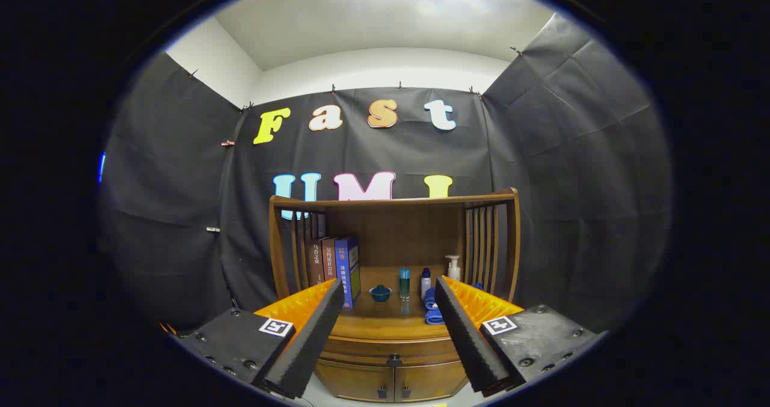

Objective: Pull open the drawer, take out the items inside it, and place them on the countertop above the cabinet.

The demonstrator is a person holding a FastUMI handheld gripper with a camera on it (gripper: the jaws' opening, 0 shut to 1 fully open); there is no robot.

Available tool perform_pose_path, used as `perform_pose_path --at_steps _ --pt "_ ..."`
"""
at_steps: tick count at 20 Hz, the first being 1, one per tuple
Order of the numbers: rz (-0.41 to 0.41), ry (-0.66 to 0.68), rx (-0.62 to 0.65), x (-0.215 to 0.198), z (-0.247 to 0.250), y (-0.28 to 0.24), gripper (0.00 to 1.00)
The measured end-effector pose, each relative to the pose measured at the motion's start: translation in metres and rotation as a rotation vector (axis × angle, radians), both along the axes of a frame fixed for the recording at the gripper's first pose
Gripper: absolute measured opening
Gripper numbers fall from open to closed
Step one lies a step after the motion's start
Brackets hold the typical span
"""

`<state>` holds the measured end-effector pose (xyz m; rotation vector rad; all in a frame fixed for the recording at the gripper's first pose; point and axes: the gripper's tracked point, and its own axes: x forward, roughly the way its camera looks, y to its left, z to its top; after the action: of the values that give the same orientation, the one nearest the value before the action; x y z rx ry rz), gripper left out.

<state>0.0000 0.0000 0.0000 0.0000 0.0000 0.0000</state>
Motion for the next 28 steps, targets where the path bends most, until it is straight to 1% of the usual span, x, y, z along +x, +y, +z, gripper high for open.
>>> perform_pose_path --at_steps 23,28 --pt "0.0 0.031 -0.002 -0.005 -0.006 0.003 0.98" --pt "-0.005 0.044 0.001 0.002 -0.012 0.003 0.98"
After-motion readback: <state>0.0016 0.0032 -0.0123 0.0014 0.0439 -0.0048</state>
